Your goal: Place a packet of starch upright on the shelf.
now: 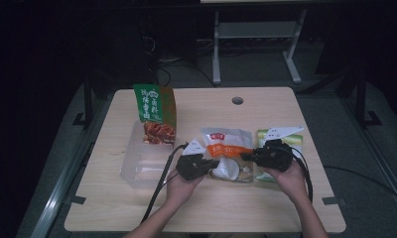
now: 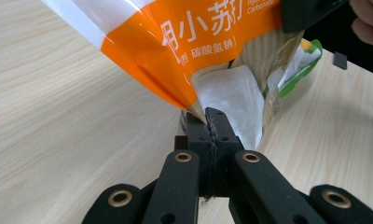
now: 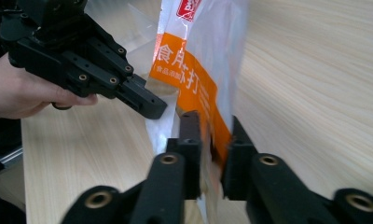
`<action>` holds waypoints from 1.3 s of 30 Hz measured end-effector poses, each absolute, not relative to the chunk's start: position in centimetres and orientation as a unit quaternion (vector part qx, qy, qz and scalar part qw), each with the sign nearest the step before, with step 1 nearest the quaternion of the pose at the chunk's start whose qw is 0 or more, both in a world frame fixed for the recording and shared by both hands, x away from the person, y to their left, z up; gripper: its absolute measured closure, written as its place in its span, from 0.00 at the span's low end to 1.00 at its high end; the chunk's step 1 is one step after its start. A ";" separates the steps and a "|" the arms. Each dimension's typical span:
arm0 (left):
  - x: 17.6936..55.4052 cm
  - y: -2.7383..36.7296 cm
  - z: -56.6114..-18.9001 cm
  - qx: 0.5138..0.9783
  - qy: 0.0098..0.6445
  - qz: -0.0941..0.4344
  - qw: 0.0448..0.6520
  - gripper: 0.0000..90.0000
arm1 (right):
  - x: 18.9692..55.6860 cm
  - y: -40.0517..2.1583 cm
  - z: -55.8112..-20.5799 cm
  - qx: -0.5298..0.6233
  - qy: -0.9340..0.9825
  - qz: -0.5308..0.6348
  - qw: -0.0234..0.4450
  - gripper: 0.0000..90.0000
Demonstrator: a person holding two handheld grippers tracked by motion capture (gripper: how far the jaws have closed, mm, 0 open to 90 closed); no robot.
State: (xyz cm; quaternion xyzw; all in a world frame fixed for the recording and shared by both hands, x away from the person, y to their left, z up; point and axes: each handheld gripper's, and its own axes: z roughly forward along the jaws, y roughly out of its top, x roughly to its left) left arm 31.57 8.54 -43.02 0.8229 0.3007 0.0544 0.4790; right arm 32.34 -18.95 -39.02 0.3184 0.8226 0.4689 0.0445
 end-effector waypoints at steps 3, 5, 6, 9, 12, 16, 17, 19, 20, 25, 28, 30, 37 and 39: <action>31.4 8.4 -43.0 0.826 0.294 0.060 0.476 1.00 | 32.6 -18.3 -39.3 0.316 0.827 0.464 0.036 0.81; 31.2 8.3 -43.0 0.829 0.291 0.063 0.473 1.00 | 32.7 -17.8 -39.5 0.314 0.829 0.461 0.035 0.84; 31.2 8.3 -43.1 0.829 0.292 0.063 0.473 0.99 | 32.7 -17.6 -39.6 0.313 0.831 0.458 0.031 0.88; 31.0 8.5 -43.2 0.828 0.295 0.059 0.473 0.95 | 32.6 -17.1 -39.8 0.307 0.838 0.449 0.040 0.99; 30.6 8.7 -43.0 0.831 0.295 0.066 0.468 0.84 | 32.6 -17.3 -39.7 0.307 0.836 0.453 0.035 1.00; 29.8 9.1 -42.6 0.834 0.288 0.086 0.464 0.71 | 32.4 -17.4 -39.7 0.307 0.835 0.455 0.033 1.00; 29.8 9.1 -42.6 0.834 0.288 0.086 0.464 0.68 | 32.4 -17.4 -39.6 0.308 0.834 0.456 0.034 1.00; 29.1 9.5 -42.6 0.832 0.288 0.092 0.465 0.63 | 32.2 -17.3 -39.6 0.308 0.834 0.456 0.034 1.00; 28.8 9.7 -42.7 0.833 0.286 0.097 0.464 0.61 | 32.2 -17.3 -39.5 0.308 0.834 0.457 0.034 1.00; 27.6 10.3 -42.7 0.831 0.291 0.088 0.467 0.50 | 31.8 -17.3 -39.0 0.304 0.832 0.462 0.039 1.00; 26.9 10.7 -42.3 0.831 0.284 0.088 0.469 0.46 | 31.7 -17.2 -38.6 0.301 0.831 0.465 0.045 1.00; 26.7 10.8 -42.3 0.833 0.281 0.092 0.468 0.43 | 31.6 -17.1 -38.4 0.300 0.831 0.467 0.044 1.00; 24.8 11.8 -42.2 0.845 0.256 0.111 0.456 0.37 | 31.7 -16.9 -37.6 0.298 0.829 0.471 0.043 1.00; 24.6 12.0 -42.2 0.846 0.253 0.113 0.455 0.35 | 31.7 -16.8 -37.6 0.300 0.828 0.471 0.044 1.00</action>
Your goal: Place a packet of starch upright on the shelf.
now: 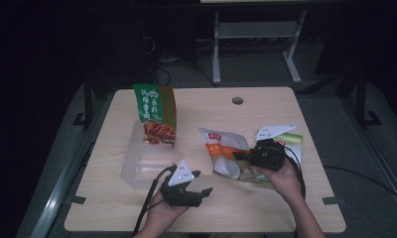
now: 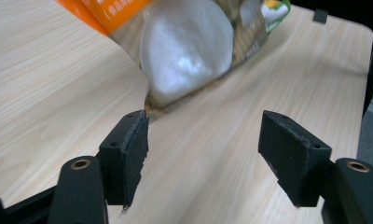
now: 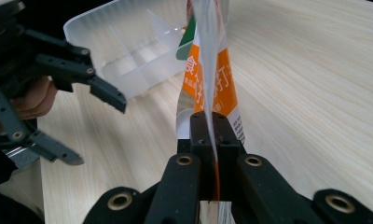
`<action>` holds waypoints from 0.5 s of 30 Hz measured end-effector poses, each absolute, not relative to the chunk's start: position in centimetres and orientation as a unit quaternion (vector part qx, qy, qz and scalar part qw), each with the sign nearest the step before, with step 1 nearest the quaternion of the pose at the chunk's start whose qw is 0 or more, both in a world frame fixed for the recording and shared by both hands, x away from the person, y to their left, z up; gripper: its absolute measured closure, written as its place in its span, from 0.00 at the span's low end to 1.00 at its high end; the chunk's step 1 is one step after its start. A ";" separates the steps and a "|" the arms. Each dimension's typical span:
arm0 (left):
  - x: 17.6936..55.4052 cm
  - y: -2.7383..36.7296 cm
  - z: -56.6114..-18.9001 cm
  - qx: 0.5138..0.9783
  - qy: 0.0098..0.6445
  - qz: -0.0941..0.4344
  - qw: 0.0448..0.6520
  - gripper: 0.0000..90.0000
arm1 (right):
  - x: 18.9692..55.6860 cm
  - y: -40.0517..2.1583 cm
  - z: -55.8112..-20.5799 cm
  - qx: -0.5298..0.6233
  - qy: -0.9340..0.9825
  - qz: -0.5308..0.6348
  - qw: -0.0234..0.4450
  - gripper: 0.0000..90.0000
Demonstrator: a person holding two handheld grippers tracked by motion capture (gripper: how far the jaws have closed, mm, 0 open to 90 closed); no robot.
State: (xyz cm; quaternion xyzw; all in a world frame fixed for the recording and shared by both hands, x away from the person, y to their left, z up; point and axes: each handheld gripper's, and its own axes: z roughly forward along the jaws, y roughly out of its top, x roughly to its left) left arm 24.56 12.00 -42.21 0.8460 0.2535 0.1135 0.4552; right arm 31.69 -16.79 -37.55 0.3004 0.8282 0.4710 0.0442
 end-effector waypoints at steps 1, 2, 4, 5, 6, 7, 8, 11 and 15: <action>24.3 12.2 -42.3 0.849 0.251 0.114 0.452 0.35 | 31.7 -16.8 -37.4 0.301 0.828 0.470 0.044 1.00; 24.0 12.6 -42.4 0.850 0.249 0.112 0.450 0.35 | 31.8 -16.6 -37.2 0.301 0.828 0.470 0.045 1.00; 23.7 12.9 -42.4 0.852 0.245 0.114 0.448 0.34 | 31.8 -16.6 -37.1 0.300 0.829 0.470 0.045 1.00; 23.6 13.0 -42.4 0.852 0.246 0.114 0.449 0.34 | 31.8 -16.4 -36.8 0.301 0.826 0.475 0.045 1.00; 23.5 13.2 -42.5 0.852 0.246 0.113 0.448 0.33 | 31.8 -16.4 -36.7 0.301 0.825 0.475 0.045 1.00; 23.2 13.4 -42.5 0.852 0.247 0.113 0.448 0.33 | 31.9 -16.3 -36.3 0.299 0.825 0.476 0.046 1.00; 23.1 13.5 -42.5 0.852 0.247 0.112 0.448 0.33 | 31.9 -16.2 -36.2 0.300 0.824 0.479 0.047 1.00; 22.8 13.7 -42.6 0.852 0.247 0.107 0.450 0.33 | 31.9 -16.0 -35.7 0.298 0.823 0.482 0.045 1.00; 22.2 14.1 -42.5 0.852 0.240 0.108 0.453 0.33 | 31.9 -15.5 -34.7 0.292 0.823 0.485 0.048 1.00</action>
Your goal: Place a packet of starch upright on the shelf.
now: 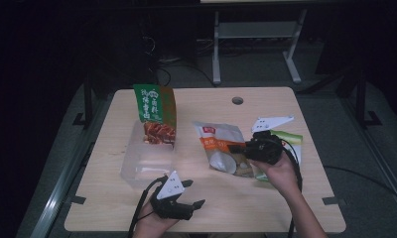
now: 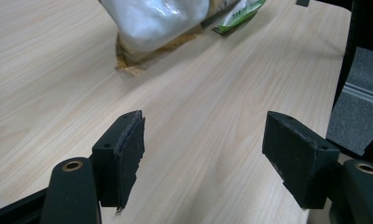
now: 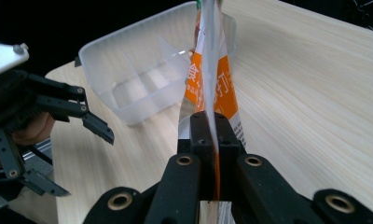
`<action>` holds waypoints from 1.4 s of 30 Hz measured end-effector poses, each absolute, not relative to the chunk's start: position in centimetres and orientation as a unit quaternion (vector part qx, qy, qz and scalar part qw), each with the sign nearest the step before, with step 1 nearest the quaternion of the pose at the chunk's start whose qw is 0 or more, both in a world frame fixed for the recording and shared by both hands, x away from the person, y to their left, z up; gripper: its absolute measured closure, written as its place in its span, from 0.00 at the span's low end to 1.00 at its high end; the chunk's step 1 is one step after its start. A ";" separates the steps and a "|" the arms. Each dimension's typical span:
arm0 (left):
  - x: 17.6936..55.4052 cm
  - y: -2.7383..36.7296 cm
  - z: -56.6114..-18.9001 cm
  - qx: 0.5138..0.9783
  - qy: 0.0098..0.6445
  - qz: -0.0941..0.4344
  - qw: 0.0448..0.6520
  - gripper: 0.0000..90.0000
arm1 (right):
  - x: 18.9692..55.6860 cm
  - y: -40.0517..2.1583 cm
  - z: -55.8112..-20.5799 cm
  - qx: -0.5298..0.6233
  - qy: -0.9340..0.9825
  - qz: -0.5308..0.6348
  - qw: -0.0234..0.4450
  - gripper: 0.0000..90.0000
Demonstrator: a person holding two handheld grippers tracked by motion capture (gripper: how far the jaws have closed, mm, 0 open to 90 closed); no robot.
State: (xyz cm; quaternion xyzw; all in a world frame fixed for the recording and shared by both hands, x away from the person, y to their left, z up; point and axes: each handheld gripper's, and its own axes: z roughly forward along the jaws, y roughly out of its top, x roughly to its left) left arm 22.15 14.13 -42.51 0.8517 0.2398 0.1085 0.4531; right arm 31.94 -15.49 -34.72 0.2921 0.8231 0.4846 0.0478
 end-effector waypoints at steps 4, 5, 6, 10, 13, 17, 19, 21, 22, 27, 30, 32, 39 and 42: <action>22.0 14.4 -42.5 0.850 0.236 0.111 0.458 0.32 | 32.1 -14.9 -33.9 0.286 0.822 0.490 0.045 1.00; 22.0 14.4 -42.5 0.849 0.236 0.111 0.459 0.32 | 32.1 -14.7 -33.7 0.285 0.822 0.491 0.044 1.00; 21.9 14.4 -42.6 0.848 0.238 0.110 0.462 0.32 | 32.1 -14.5 -33.5 0.282 0.823 0.492 0.043 1.00; 21.9 14.4 -42.9 0.848 0.239 0.109 0.460 0.32 | 32.3 -13.6 -32.6 0.271 0.825 0.495 0.041 1.00; 21.8 14.4 -43.0 0.850 0.236 0.108 0.458 0.31 | 32.4 -12.9 -32.0 0.261 0.825 0.500 0.038 1.00; 21.6 14.4 -42.9 0.852 0.227 0.110 0.459 0.31 | 32.7 -11.8 -31.3 0.250 0.825 0.505 0.034 1.00; 21.5 14.3 -43.0 0.850 0.227 0.110 0.463 0.31 | 32.8 -11.6 -31.1 0.247 0.826 0.506 0.033 1.00; 21.4 14.4 -43.1 0.850 0.224 0.112 0.463 0.31 | 33.0 -10.7 -30.6 0.241 0.825 0.510 0.033 1.00; 21.4 14.4 -43.1 0.850 0.224 0.112 0.463 0.30 | 33.0 -10.3 -30.5 0.238 0.825 0.511 0.032 1.00; 21.4 14.6 -43.1 0.847 0.229 0.109 0.468 0.30 | 33.5 -8.4 -29.8 0.222 0.829 0.512 0.024 1.00; 21.3 14.6 -43.1 0.848 0.228 0.109 0.466 0.30 | 33.9 -7.2 -29.7 0.211 0.830 0.516 0.020 1.00; 21.3 14.6 -43.2 0.849 0.225 0.112 0.465 0.30 | 34.1 -6.4 -29.6 0.206 0.831 0.517 0.016 1.00; 21.2 14.6 -43.3 0.848 0.224 0.109 0.468 0.29 | 34.7 -3.2 -29.3 0.188 0.833 0.521 0.001 1.00; 21.1 14.5 -43.4 0.844 0.226 0.107 0.474 0.29 | 35.0 -1.7 -29.3 0.180 0.833 0.523 -0.008 1.00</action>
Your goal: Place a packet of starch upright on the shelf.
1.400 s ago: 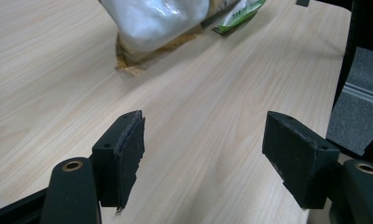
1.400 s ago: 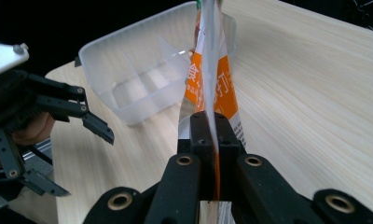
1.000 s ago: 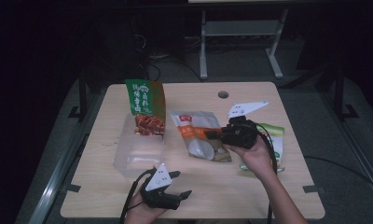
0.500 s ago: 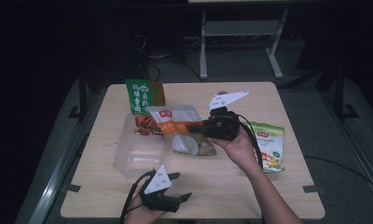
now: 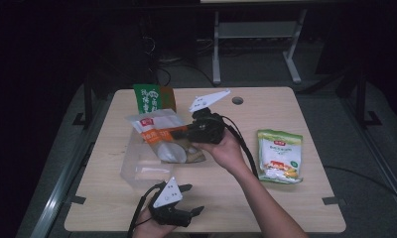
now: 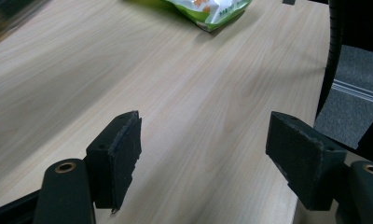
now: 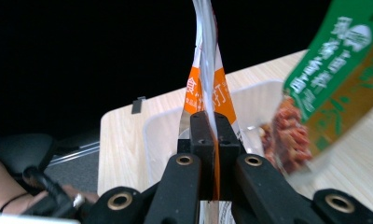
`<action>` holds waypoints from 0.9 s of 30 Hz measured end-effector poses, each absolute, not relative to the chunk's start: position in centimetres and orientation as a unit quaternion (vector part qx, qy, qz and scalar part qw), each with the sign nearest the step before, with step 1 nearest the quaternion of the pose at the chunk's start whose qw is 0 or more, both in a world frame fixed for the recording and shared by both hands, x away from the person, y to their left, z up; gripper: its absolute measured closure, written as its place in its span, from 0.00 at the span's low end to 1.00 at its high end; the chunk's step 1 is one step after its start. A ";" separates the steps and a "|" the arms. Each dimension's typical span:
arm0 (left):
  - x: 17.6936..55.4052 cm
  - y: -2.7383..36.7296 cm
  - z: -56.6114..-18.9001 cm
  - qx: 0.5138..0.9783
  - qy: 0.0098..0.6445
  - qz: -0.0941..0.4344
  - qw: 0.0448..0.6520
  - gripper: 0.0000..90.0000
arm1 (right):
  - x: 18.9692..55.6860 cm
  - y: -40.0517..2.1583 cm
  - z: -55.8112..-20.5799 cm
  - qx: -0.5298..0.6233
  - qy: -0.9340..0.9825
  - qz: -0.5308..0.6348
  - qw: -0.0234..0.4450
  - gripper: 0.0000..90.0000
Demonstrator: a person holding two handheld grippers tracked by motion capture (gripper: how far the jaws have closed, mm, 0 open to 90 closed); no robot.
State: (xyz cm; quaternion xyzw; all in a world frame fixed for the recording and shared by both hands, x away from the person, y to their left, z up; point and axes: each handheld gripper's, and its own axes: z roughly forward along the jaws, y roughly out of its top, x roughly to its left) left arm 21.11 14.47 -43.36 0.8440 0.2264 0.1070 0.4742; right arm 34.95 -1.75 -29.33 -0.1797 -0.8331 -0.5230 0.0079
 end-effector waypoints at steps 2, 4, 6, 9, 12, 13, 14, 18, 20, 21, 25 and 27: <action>21.1 14.6 -43.3 0.846 0.224 0.109 0.472 0.29 | 35.0 -0.8 -29.4 -0.175 -0.834 -0.523 0.015 1.00; 21.1 14.6 -43.3 0.846 0.223 0.108 0.471 0.29 | 35.2 0.3 -29.5 -0.170 -0.835 -0.522 0.020 1.00; 21.1 14.6 -43.3 0.846 0.223 0.109 0.472 0.29 | 35.3 1.2 -29.7 -0.164 -0.838 -0.520 0.025 1.00; 21.1 14.7 -43.3 0.847 0.223 0.107 0.471 0.29 | 35.5 2.6 -30.0 -0.158 -0.839 -0.520 0.033 1.00; 20.9 14.6 -43.2 0.847 0.222 0.109 0.470 0.29 | 35.7 3.8 -30.3 -0.156 -0.841 -0.517 0.041 1.00; 20.9 14.6 -43.2 0.847 0.220 0.109 0.471 0.29 | 35.8 4.2 -30.4 -0.155 -0.842 -0.515 0.044 1.00; 20.9 14.6 -43.2 0.847 0.220 0.109 0.471 0.29 | 35.8 4.5 -30.5 -0.152 -0.844 -0.512 0.047 1.00; 20.8 14.7 -43.1 0.845 0.222 0.108 0.474 0.29 | 36.3 5.9 -31.1 -0.148 -0.849 -0.505 0.052 1.00; 20.9 14.8 -43.1 0.848 0.219 0.110 0.469 0.29 | 36.5 6.5 -31.5 -0.147 -0.850 -0.503 0.058 1.00; 20.9 14.8 -43.1 0.848 0.221 0.108 0.469 0.29 | 36.6 6.8 -31.7 -0.145 -0.852 -0.500 0.057 1.00; 20.9 14.9 -43.2 0.846 0.221 0.108 0.473 0.29 | 37.0 7.9 -32.7 -0.147 -0.858 -0.488 0.066 1.00; 20.9 14.8 -43.2 0.846 0.220 0.109 0.473 0.29 | 37.2 8.2 -33.2 -0.148 -0.860 -0.483 0.073 1.00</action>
